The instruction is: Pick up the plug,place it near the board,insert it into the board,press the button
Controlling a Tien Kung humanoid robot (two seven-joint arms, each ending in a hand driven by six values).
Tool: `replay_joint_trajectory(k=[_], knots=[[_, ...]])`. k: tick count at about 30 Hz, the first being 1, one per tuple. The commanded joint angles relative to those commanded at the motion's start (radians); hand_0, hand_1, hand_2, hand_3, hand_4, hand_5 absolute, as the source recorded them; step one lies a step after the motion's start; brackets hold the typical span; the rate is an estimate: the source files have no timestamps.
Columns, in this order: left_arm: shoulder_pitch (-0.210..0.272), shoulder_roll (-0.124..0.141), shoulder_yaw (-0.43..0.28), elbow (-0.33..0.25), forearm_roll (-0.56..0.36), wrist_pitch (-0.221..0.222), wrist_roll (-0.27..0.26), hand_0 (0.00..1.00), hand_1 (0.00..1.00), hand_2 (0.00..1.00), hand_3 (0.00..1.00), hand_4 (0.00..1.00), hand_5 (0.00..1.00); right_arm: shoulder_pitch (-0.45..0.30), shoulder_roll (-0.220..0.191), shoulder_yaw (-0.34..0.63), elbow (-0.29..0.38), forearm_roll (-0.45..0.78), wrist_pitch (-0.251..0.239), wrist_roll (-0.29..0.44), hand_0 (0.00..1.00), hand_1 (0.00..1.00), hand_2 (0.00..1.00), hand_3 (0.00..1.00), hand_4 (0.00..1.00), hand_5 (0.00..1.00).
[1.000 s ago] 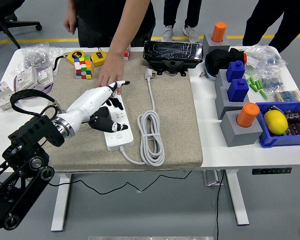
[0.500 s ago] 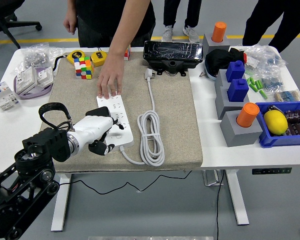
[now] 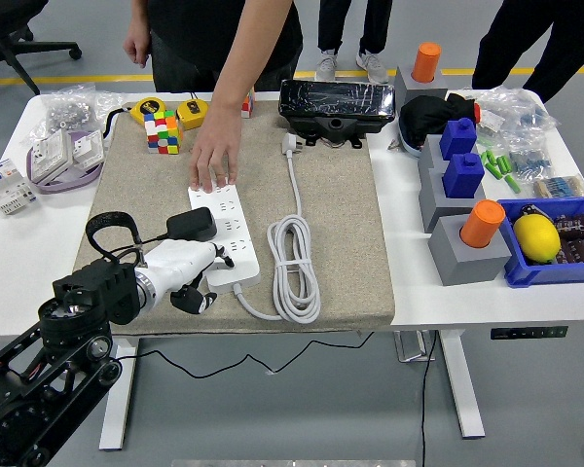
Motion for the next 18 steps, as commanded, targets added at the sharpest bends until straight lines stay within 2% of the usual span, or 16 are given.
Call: replay_joint_trajectory(k=[18], knots=[[0.007,-0.008,0.002,0.007,0.005,0.020,-0.008,0.194,0.002,0.116,0.786,0.590,0.002,-0.004,0.000,0.000,0.000,-0.002,-0.001,-0.001,0.783,0.693,0.709,0.755,0.998,0.996]])
